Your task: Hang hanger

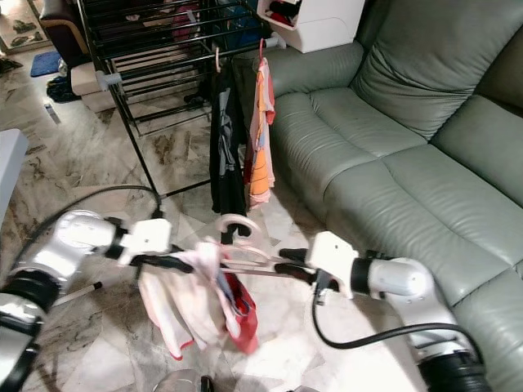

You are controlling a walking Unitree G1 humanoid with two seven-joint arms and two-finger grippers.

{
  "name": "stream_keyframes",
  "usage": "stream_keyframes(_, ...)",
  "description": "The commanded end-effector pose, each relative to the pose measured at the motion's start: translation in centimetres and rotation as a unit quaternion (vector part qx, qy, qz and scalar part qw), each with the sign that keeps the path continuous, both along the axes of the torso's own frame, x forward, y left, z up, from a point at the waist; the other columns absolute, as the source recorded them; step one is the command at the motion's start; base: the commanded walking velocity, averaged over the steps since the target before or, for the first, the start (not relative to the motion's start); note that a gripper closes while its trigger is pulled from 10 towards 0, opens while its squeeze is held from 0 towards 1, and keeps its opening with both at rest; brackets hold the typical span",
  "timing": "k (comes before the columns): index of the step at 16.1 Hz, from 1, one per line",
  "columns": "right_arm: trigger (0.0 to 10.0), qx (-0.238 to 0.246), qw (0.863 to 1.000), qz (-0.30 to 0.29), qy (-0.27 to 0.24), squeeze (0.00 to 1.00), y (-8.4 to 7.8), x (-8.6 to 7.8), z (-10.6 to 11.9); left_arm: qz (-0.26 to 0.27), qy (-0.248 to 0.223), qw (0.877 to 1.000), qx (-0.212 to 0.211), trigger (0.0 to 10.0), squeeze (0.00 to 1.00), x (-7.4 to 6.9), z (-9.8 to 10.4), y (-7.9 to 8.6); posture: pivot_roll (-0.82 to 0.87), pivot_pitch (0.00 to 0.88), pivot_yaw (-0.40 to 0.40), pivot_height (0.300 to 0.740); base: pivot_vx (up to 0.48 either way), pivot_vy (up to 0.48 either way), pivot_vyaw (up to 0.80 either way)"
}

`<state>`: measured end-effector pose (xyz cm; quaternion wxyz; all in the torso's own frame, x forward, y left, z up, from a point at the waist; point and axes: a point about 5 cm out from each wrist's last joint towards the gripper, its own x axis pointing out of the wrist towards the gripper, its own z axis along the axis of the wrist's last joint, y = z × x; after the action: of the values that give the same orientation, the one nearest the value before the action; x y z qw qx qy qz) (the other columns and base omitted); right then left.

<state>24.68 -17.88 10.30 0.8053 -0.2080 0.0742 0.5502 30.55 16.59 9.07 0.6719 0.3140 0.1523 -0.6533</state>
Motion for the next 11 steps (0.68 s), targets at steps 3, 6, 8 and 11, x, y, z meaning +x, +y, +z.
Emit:
stream_keyframes(3,10.0,0.004,0.999,0.045,0.023,1.00,0.7,-0.3,1.1,0.019,-0.022,0.999,-0.034,0.0,0.00,0.5,1.4,0.5,-0.02,0.000,0.054,0.740,0.000,0.000,0.00)
stream_keyframes(6,10.0,0.009,0.997,0.042,0.058,1.00,-0.4,-0.3,2.0,0.038,-0.008,0.999,-0.036,0.0,0.00,0.2,1.0,1.4,-0.02,0.000,0.074,0.740,0.000,0.000,0.00)
stream_keyframes(8,10.0,0.026,0.998,0.017,0.060,1.00,-1.9,-0.1,3.8,0.083,-0.026,0.995,-0.037,0.0,0.00,0.8,1.1,2.4,-0.02,0.002,0.080,0.740,0.000,0.000,0.00)
stream_keyframes(11,10.0,0.052,0.996,-0.065,-0.025,1.00,-4.2,1.8,6.8,0.128,-0.030,0.989,-0.061,0.0,0.00,1.2,1.0,2.7,-0.04,0.007,0.081,0.740,0.000,0.000,0.00)
